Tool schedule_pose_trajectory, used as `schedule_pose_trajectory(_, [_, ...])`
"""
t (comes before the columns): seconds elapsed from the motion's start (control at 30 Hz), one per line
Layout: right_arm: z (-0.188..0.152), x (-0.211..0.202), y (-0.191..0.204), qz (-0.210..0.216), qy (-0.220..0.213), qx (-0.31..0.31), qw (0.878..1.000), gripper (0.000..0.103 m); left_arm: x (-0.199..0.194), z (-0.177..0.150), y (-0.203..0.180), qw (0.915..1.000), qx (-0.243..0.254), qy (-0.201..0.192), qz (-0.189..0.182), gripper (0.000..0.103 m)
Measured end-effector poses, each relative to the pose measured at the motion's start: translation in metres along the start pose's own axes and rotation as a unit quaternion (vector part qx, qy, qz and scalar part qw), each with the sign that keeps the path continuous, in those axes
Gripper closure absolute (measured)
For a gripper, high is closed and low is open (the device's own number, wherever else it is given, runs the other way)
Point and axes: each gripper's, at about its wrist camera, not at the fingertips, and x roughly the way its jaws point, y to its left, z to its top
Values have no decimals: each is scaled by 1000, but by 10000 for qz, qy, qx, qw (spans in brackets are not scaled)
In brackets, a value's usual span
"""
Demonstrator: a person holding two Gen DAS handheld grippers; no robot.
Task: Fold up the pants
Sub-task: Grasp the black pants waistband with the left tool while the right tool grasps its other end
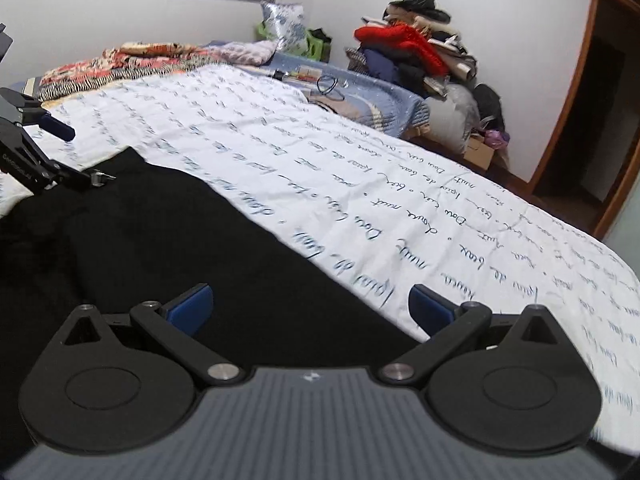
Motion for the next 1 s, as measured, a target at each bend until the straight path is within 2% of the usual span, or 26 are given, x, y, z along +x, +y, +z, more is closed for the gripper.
schedule_pose_trajectory(0.1, [4,28,-19,193,244,-125,9994,6,17,1,10,9996,-85,63,-258,1])
schedule_pose_trajectory(0.2, [5,54,-32,392,534,-128,9977,6,35,6,21,9992,-26,181,-360,1])
schedule_pose_trajectory(0.37, [-1,88,-50,808,915,64,9925,6,47,14,27,9977,88,122,-664,5])
schedule_pose_trajectory(0.4, [-2,93,-54,928,969,152,9908,6,50,16,28,9973,74,105,-729,8])
schedule_pose_trajectory(0.47, [-4,101,-61,1119,1017,349,9879,7,56,20,32,9956,-33,134,-926,27])
schedule_pose_trajectory(0.5, [-4,102,-62,1191,1012,437,9867,9,60,21,34,9944,-122,185,-1037,31])
schedule_pose_trajectory(0.53, [-4,102,-63,1281,972,490,9858,17,62,22,35,9934,-225,225,-1104,35])
schedule_pose_trajectory(0.6, [-4,100,-63,1420,886,475,9847,30,64,22,36,9934,-312,209,-1084,49])
schedule_pose_trajectory(0.63, [-4,97,-63,1496,857,453,9840,42,62,22,36,9930,-309,190,-1126,62])
schedule_pose_trajectory(0.67, [-4,95,-62,1565,830,440,9832,62,60,21,35,9921,-330,160,-1196,70])
schedule_pose_trajectory(0.7, [-3,92,-63,1634,797,437,9824,72,55,20,33,9923,-342,98,-1188,71])
schedule_pose_trajectory(0.73, [-3,89,-63,1653,774,444,9822,88,51,19,31,9932,-288,25,-1123,74])
schedule_pose_trajectory(0.77, [-3,86,-62,1637,746,426,9828,93,46,18,26,9944,-192,-62,-1034,76])
schedule_pose_trajectory(0.83, [-2,80,-56,1516,671,294,9857,95,36,17,19,9961,-48,-231,-854,77])
schedule_pose_trajectory(0.93, [1,68,-43,1156,500,111,9920,96,20,20,15,9960,53,-594,-666,77])
schedule_pose_trajectory(1.0, [6,60,-33,793,318,-138,9962,96,22,24,14,9969,123,-589,-509,77])
